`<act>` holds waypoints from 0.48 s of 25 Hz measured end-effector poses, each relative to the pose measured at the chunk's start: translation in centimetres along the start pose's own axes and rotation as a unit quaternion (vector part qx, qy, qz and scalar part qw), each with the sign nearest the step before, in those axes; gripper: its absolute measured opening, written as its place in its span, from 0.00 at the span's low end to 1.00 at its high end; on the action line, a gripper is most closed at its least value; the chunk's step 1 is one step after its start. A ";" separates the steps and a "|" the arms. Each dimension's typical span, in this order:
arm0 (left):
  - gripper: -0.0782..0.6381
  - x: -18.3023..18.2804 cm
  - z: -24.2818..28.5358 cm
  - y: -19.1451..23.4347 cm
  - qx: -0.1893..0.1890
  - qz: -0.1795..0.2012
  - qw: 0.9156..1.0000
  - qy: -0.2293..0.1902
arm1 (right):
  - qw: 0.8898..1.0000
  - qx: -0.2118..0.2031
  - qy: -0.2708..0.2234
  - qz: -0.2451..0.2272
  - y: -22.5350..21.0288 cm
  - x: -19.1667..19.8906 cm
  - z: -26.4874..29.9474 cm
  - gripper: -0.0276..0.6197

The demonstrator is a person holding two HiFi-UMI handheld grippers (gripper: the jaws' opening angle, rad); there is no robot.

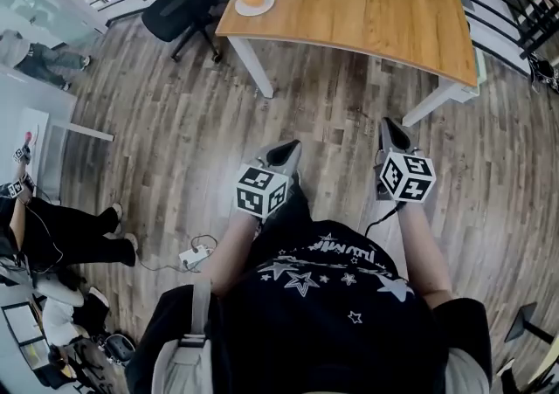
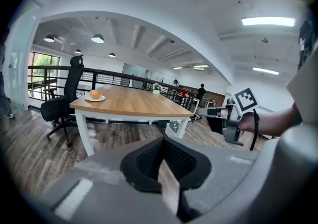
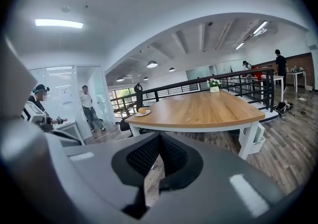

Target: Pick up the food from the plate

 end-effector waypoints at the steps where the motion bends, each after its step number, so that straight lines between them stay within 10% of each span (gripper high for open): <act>1: 0.11 -0.7 0.4 0.8 0.007 0.003 1.000 0.001 | 1.000 0.004 -0.001 0.002 0.0 -0.6 0.9 0.04; 12: 0.11 -6.3 0.5 12.2 0.010 -0.001 1.000 0.000 | 1.000 0.020 -0.003 0.009 5.1 -5.7 11.1 0.04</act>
Point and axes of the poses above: the fingertips, and each gripper's own axes: z forward along the fingers, y to its left, x out of its underside, the point moved 10 cm from there along -z, backward along the fingers, and after that the axes turned 12 degrees about x, right-handed, at the moved point
